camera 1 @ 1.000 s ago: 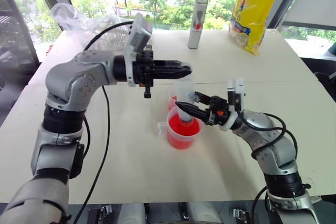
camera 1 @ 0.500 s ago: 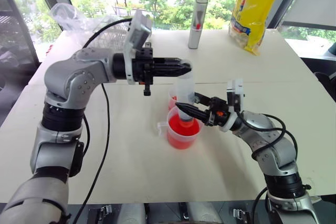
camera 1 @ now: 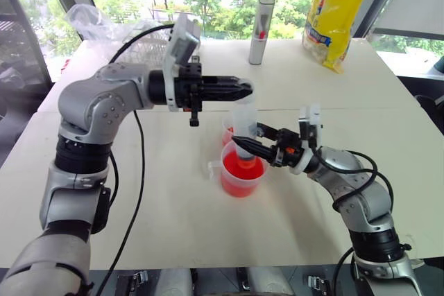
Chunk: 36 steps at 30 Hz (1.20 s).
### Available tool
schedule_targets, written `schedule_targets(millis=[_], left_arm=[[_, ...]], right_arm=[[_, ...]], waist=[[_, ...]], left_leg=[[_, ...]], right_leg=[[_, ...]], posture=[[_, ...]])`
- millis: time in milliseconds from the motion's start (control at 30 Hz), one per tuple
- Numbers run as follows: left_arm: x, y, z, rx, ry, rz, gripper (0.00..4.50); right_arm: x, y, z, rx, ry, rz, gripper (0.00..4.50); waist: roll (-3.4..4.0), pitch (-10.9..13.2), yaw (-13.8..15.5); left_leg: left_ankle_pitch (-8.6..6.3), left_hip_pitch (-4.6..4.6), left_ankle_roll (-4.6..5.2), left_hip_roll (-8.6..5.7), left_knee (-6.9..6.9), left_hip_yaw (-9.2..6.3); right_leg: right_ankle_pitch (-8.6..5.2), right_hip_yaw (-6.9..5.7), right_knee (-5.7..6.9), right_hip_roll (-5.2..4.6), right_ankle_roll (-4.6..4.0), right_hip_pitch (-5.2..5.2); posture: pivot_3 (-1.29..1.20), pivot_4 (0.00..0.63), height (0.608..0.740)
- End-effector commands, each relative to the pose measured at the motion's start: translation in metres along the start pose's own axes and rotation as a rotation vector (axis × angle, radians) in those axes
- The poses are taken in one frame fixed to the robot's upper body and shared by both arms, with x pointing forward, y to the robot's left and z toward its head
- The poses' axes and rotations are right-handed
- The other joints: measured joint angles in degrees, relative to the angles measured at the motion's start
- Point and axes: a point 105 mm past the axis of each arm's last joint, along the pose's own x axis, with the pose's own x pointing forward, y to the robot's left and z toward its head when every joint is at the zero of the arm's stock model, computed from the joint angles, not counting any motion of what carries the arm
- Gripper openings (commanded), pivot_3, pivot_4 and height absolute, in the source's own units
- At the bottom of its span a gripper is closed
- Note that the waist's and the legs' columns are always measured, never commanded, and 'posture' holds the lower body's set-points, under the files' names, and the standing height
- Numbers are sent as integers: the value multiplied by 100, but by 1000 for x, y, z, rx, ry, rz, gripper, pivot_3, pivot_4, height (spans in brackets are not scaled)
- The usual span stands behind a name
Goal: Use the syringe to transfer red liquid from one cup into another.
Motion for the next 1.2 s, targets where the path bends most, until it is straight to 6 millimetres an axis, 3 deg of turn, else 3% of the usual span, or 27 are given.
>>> schedule_targets(millis=[33,67,167,367,400,767,1033,1200], left_arm=[[-12,3,36,136,-81,70,121],[-12,3,36,132,-80,70,121],[-12,3,32,118,-66,71,1226],[-20,3,28,120,-49,90,4169],[-22,4,27,122,-48,100,4442],[-60,22,36,130,-84,297,4442],[-115,42,37,147,-70,535,4442],[-118,44,24,134,-56,558,4442]], right_arm=[[5,17,-6,11,36,88,1373],[5,17,-4,8,33,90,1373],[6,17,3,-8,19,97,1373],[8,21,19,-40,-11,110,1373],[9,22,22,-43,-17,112,1373],[7,21,41,-76,-56,87,1373],[4,14,66,-102,-103,77,1373],[12,-13,93,-131,-163,39,1373]], waist=[[0,0,0],[0,0,0],[0,0,-8],[0,0,2],[0,-1,3],[0,0,-8],[-1,0,-1],[-1,0,2]], left_leg=[[0,0,0,0,0,0],[0,0,0,0,0,0],[0,0,0,0,0,0],[0,2,0,0,2,-1],[0,2,0,0,2,0],[0,3,0,1,2,0],[0,10,-1,2,1,3],[0,10,-1,2,4,8]], right_leg=[[0,0,0,0,0,0],[0,0,0,0,0,0],[0,0,0,0,0,0],[0,0,2,0,0,3],[0,-1,3,-1,0,2],[0,0,6,-1,0,1],[0,-2,16,-2,0,0],[0,-3,17,-8,0,0]], posture=[[0,150,740],[0,150,740],[0,150,740],[0,150,740],[0,150,740],[0,150,740],[0,150,740],[0,150,740]])
